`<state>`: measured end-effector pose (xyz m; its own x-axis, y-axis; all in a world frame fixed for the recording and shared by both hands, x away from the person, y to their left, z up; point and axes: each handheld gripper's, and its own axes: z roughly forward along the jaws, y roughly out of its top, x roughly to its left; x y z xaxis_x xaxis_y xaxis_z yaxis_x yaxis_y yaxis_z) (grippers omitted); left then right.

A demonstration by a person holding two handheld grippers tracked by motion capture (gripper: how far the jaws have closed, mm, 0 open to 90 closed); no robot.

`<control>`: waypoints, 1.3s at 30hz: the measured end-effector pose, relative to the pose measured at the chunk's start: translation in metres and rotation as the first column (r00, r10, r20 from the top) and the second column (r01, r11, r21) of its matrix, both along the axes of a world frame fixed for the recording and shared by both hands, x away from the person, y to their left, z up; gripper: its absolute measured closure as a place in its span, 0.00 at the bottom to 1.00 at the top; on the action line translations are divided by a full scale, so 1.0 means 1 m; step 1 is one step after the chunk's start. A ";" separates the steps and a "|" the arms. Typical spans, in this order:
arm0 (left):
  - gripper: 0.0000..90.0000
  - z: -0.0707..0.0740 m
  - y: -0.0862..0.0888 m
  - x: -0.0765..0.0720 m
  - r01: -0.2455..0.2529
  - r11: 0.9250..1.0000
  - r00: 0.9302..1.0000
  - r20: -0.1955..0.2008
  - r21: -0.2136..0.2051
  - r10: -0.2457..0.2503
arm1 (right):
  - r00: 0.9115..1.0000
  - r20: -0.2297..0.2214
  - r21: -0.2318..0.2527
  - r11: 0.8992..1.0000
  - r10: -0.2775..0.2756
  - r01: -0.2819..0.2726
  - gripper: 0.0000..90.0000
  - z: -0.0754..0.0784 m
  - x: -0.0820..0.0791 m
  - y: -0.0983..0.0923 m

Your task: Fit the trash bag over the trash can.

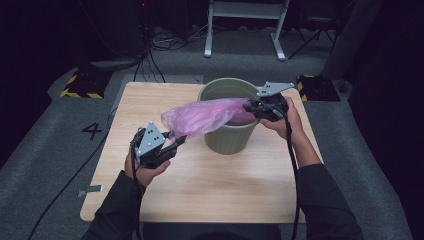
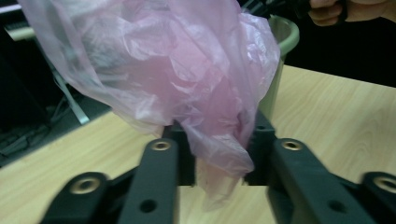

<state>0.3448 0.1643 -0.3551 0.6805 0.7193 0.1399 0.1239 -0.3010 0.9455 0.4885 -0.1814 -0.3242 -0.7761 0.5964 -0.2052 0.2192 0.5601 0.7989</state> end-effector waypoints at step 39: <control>0.95 0.043 -0.025 0.015 -0.015 1.000 0.995 0.097 0.017 0.013 | 0.989 -0.099 0.044 0.993 0.111 -0.107 0.76 0.002 0.001 0.029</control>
